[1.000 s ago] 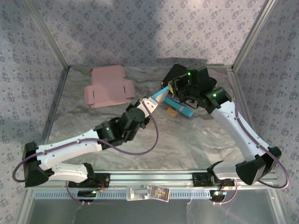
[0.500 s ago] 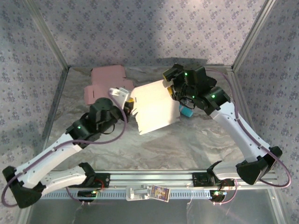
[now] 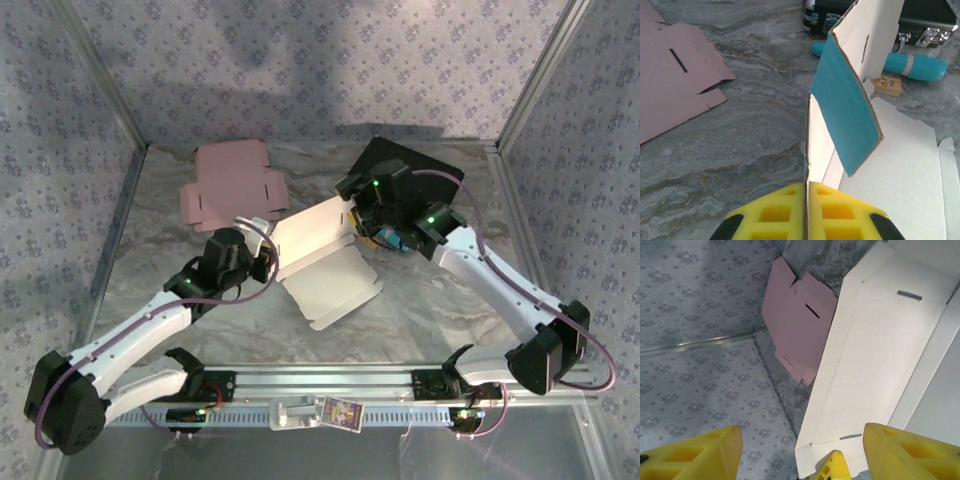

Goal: Fold the paper box

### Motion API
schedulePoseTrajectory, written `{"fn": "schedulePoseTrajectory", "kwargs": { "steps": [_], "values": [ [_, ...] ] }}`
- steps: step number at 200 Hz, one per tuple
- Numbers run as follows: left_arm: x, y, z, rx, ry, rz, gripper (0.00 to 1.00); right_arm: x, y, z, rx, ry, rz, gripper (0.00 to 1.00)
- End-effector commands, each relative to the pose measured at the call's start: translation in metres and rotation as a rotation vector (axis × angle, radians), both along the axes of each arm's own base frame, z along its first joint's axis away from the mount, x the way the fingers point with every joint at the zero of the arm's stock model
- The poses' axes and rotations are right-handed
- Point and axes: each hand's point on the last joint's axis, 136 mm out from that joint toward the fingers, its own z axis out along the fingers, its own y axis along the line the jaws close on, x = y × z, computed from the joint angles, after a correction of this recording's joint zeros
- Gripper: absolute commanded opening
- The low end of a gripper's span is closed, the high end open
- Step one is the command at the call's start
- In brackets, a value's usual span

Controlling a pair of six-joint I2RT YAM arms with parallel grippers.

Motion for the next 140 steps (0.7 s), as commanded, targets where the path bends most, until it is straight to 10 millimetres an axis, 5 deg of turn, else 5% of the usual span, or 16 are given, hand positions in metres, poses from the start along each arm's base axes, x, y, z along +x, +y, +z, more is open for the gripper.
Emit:
{"fn": "schedulePoseTrajectory", "kwargs": {
  "steps": [1,44,49,76,140],
  "values": [
    [0.006,-0.011,0.007,-0.031,-0.090,-0.052,0.00,0.009,0.014,-0.012,0.007,-0.006,0.019,0.62],
    [0.007,-0.006,-0.008,-0.001,-0.078,-0.035,0.00,0.034,0.044,-0.039,0.065,-0.055,0.060,0.55],
    [0.007,-0.005,-0.009,0.000,-0.077,-0.032,0.00,0.033,0.044,-0.056,0.058,-0.039,0.059,0.54],
    [0.007,-0.005,-0.015,0.012,-0.065,-0.034,0.00,0.036,0.053,-0.081,0.109,0.030,0.060,0.54],
    [0.008,-0.004,-0.017,0.019,-0.058,-0.036,0.00,0.038,0.070,-0.086,0.114,0.050,0.079,0.52]
  ]
}}
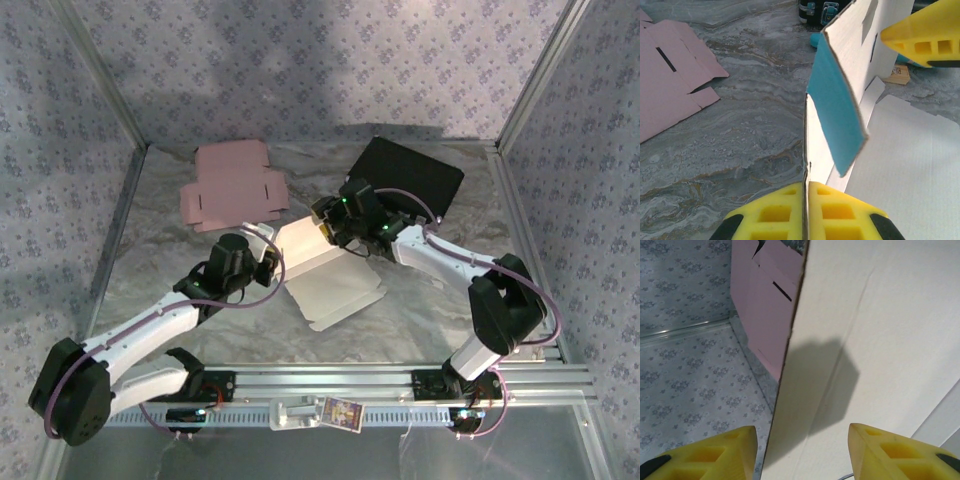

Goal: Fold the paper box

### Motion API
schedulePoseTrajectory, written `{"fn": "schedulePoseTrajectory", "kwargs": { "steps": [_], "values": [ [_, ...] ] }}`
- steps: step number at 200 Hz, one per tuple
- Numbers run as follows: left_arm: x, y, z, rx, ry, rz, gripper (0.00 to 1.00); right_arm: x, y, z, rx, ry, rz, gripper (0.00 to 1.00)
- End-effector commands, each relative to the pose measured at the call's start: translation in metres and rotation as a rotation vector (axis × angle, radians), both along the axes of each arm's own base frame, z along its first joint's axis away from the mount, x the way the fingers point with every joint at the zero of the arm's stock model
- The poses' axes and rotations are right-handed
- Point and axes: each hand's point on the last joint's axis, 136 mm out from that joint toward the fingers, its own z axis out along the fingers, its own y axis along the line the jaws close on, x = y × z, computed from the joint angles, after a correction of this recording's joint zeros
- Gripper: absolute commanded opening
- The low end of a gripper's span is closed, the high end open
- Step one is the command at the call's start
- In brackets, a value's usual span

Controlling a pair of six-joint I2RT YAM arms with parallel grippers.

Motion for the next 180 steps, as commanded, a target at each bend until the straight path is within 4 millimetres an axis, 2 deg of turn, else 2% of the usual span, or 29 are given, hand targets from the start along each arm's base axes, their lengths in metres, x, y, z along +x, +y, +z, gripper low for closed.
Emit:
{"fn": "schedulePoseTrajectory", "kwargs": {
  "steps": [1,18,50,110,126,153,180],
  "values": [
    [0.003,-0.001,0.004,-0.002,-0.027,-0.012,0.00,0.005,0.011,0.013,0.041,-0.012,0.008,0.52],
    [0.005,0.000,0.005,-0.005,-0.030,-0.008,0.00,0.003,0.015,0.009,0.037,0.011,0.024,0.50],
    [0.007,-0.001,0.007,-0.009,-0.029,-0.008,0.00,0.003,0.016,0.002,0.034,0.031,0.024,0.38],
    [0.008,-0.001,0.008,-0.013,-0.029,-0.008,0.00,0.001,0.013,-0.003,0.024,0.055,0.025,0.22],
    [0.008,0.000,0.009,-0.015,-0.030,-0.004,0.00,-0.001,0.012,-0.002,0.019,0.057,0.026,0.20],
    [0.008,0.000,0.010,-0.020,-0.030,-0.002,0.00,-0.004,0.012,-0.013,0.014,0.089,0.033,0.16],
    [0.007,0.001,0.011,-0.018,-0.033,-0.001,0.00,-0.006,0.008,-0.011,0.007,0.108,0.028,0.14]
  ]
}}
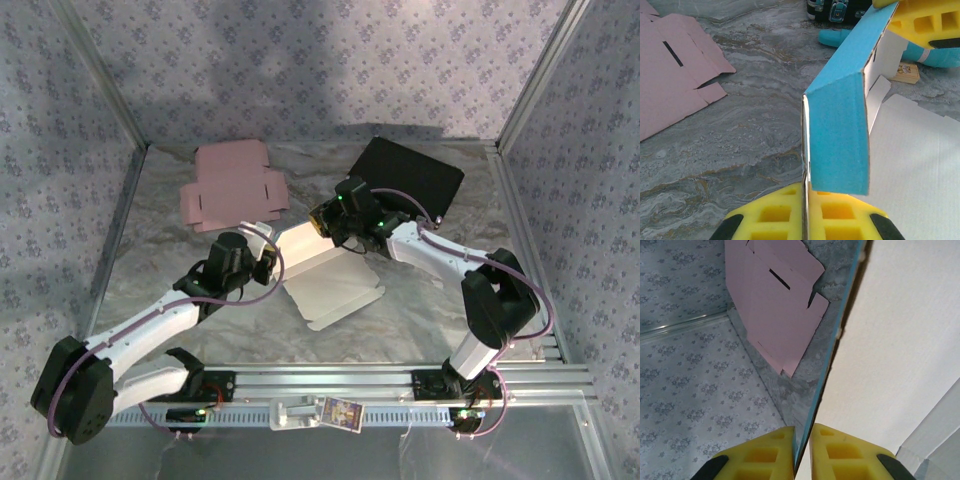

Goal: Fold the paper box

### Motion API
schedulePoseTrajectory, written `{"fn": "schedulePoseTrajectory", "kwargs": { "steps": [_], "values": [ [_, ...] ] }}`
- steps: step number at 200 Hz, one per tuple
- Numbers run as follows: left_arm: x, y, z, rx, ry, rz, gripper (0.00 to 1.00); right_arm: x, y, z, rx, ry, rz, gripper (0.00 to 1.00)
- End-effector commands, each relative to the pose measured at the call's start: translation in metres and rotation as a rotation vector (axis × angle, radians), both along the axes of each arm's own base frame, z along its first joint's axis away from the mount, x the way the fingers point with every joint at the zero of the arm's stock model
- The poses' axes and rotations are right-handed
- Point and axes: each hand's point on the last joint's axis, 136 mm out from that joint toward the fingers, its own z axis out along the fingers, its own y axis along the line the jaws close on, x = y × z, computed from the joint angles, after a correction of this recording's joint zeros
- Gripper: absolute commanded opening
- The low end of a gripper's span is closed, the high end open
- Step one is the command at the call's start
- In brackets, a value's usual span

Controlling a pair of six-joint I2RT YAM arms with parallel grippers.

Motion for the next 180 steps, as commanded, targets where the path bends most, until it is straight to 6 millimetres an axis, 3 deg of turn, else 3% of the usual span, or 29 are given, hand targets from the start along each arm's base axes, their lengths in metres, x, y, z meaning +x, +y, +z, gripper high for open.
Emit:
{"fn": "schedulePoseTrajectory", "kwargs": {
  "steps": [1,24,89,100,123,145,153,166,180],
  "values": [
    [0.003,-0.004,0.015,-0.022,-0.046,-0.017,0.00,-0.007,-0.003,-0.006,-0.023,0.058,0.007,0.14],
    [0.003,-0.002,0.015,-0.023,-0.048,-0.012,0.00,-0.014,-0.007,-0.016,-0.054,0.104,0.015,0.13],
    [0.002,-0.002,0.013,-0.023,-0.043,-0.010,0.00,0.003,-0.004,-0.017,-0.011,0.085,-0.024,0.15],
    [0.002,-0.002,0.014,-0.023,-0.044,-0.009,0.00,0.004,-0.005,-0.017,-0.013,0.082,-0.031,0.13],
    [0.002,-0.001,0.014,-0.020,-0.047,-0.008,0.00,0.006,-0.005,-0.013,-0.004,0.070,-0.046,0.00],
    [0.002,0.001,0.020,-0.034,-0.049,0.008,0.00,0.010,-0.009,-0.013,0.010,0.051,-0.088,0.00],
    [0.002,0.002,0.026,-0.050,-0.049,0.023,0.08,0.011,-0.011,-0.013,0.023,0.039,-0.111,0.00],
    [0.001,0.009,0.042,-0.097,-0.041,0.079,0.34,0.014,-0.013,-0.012,0.056,0.000,-0.155,0.00],
    [-0.002,0.027,0.057,-0.141,-0.011,0.195,0.39,0.016,-0.013,-0.010,0.087,-0.045,-0.202,0.00]
  ]
}}
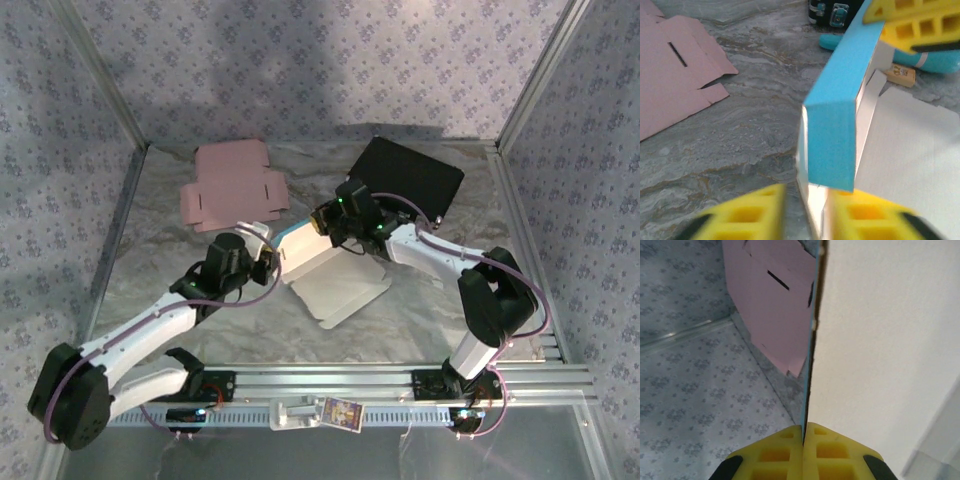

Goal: Fold the paper box

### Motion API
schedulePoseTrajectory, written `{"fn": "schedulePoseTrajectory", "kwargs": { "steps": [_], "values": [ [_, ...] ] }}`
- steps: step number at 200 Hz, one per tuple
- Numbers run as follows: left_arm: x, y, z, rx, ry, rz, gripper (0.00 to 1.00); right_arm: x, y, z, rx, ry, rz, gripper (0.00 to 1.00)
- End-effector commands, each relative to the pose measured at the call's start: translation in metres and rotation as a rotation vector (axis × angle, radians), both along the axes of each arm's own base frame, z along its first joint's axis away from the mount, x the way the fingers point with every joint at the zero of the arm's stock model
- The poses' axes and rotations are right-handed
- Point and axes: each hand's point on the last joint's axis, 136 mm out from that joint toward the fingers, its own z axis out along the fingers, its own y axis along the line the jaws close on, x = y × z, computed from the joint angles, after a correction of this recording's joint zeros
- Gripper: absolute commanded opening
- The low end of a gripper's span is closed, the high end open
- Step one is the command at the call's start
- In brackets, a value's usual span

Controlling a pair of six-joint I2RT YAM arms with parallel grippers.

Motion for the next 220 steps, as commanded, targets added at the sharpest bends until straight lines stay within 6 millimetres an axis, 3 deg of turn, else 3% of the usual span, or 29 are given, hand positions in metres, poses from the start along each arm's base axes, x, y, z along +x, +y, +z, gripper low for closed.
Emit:
{"fn": "schedulePoseTrajectory", "kwargs": {
  "steps": [1,32,74,94,123,149,184,220],
  "values": [
    [0.001,0.022,0.047,-0.107,-0.015,0.163,0.39,0.009,-0.010,0.001,0.033,-0.066,-0.129,0.00],
    [-0.023,0.065,0.055,-0.200,0.086,0.377,0.54,0.007,0.003,-0.004,0.126,-0.120,-0.186,0.00],
    [-0.048,0.078,0.022,-0.298,0.346,0.497,0.49,-0.001,0.010,-0.004,0.156,-0.158,-0.243,0.00],
    [-0.038,0.085,0.022,-0.338,0.346,0.562,0.49,-0.001,0.012,0.003,0.180,-0.192,-0.244,0.00],
    [-0.009,0.108,0.018,-0.447,0.398,0.676,0.47,-0.003,0.019,0.011,0.208,-0.279,-0.202,0.00],
    [0.010,0.126,0.000,-0.335,0.404,0.721,0.42,-0.012,0.032,0.008,0.225,-0.373,-0.078,0.00],
    [0.027,0.117,-0.025,-0.277,0.371,0.622,0.30,-0.028,0.043,-0.018,0.215,-0.422,0.050,0.00],
    [0.022,0.103,-0.031,-0.263,0.262,0.469,0.23,-0.030,0.036,-0.032,0.225,-0.422,0.051,0.00]
  ]
}}
